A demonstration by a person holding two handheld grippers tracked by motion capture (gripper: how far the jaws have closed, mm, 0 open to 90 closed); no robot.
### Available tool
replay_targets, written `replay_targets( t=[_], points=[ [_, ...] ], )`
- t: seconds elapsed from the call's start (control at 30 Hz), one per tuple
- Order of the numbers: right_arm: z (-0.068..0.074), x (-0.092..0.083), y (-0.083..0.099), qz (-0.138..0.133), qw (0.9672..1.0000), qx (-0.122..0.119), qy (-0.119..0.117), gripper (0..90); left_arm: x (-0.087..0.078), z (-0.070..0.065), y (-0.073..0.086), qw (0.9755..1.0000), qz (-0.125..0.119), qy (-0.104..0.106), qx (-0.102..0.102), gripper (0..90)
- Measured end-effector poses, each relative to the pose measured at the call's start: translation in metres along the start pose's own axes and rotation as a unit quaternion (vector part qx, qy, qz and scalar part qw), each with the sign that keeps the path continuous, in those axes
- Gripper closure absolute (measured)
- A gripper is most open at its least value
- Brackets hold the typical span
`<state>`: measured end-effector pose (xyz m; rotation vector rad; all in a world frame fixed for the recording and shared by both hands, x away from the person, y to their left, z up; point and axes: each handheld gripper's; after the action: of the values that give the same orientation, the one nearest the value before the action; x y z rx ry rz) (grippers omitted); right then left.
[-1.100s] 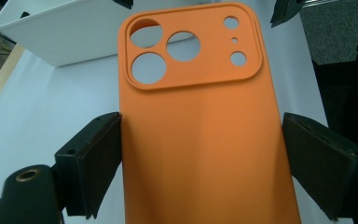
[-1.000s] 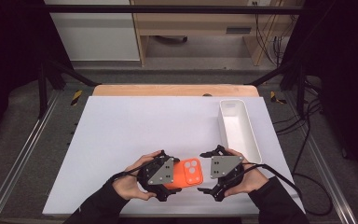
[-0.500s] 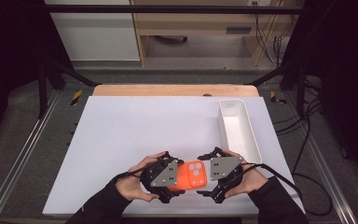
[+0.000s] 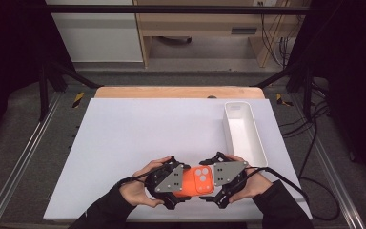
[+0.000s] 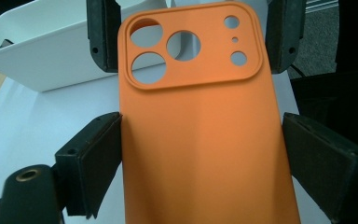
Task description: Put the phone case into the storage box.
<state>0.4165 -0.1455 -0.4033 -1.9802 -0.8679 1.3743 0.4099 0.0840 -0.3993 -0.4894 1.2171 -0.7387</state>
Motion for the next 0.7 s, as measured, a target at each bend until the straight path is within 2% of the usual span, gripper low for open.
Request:
replay_targets(
  t=[0.47,0.7],
  points=[
    [-0.0018,0.0035,0.0013,-0.027,0.9995,-0.004,-0.014,12.0,-0.0001,0.0003,0.0,0.9999,-0.012,0.001,-0.002,13.8],
    [-0.0033,0.002,0.0013,-0.04,0.9989,-0.002,-0.025,13.4,-0.0008,0.0014,0.0015,0.9998,-0.019,0.008,-0.005,13.8]
  ],
)
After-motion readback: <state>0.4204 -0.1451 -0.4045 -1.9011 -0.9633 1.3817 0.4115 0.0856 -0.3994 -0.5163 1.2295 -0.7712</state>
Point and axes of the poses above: each handheld gripper's, and its own axes: x roughly forward along the jaws, y roughly out of its underside, z roughly to its left, and after that the axes turned 3 degrees about y, right-handed
